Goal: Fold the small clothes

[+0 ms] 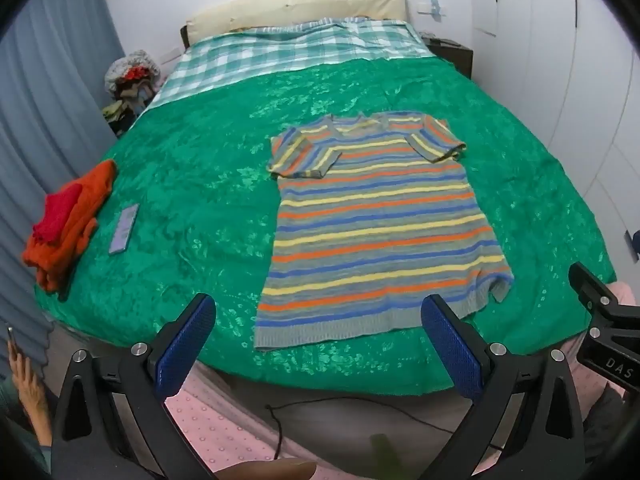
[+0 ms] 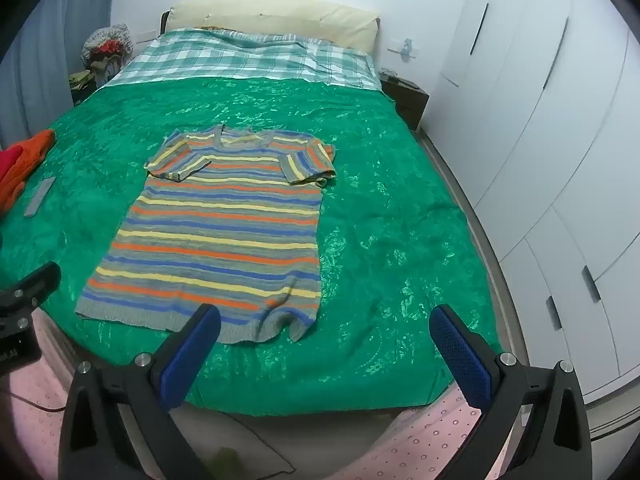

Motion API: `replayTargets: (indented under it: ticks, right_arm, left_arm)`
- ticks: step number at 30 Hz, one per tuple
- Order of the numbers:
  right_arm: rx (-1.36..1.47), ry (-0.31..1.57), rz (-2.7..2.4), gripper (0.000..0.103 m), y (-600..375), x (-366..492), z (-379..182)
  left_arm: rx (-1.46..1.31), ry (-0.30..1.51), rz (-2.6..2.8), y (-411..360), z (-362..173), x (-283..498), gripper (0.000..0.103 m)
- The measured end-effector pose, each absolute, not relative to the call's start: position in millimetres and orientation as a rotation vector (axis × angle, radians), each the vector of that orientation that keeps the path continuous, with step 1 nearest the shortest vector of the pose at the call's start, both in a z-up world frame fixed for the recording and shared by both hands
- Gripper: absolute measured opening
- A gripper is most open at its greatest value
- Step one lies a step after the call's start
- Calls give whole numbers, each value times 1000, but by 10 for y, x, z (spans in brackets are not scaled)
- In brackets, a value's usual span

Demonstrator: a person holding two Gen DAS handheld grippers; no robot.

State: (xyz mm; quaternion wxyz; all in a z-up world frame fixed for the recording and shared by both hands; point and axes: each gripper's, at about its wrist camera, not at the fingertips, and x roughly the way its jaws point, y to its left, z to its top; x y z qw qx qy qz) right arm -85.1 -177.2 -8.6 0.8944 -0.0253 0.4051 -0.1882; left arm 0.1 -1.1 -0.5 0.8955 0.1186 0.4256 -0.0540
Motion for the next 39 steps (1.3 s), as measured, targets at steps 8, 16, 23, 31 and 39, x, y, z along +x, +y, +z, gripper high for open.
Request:
replayTargets:
  ticks: [8, 16, 23, 31, 39]
  right_arm:
    - [-55, 849, -385, 103, -1770, -837, -87]
    - [-61, 856, -381, 103, -1727, -824, -104]
    - [-67, 867, -381, 103, -1703, -773, -144]
    - [-65, 875, -379, 103, -1722, -768, -173]
    - [-69, 884, -377, 103, -1711, -750, -204]
  left_arm:
    - [228, 870, -117, 37, -84, -37, 103]
    - [227, 907, -112, 51, -93, 57, 103]
    - [227, 920, -123, 45, -125, 67, 103]
    - [181, 936, -160, 102, -159, 72, 103]
    - [188, 943, -146, 104, -205, 95, 103]
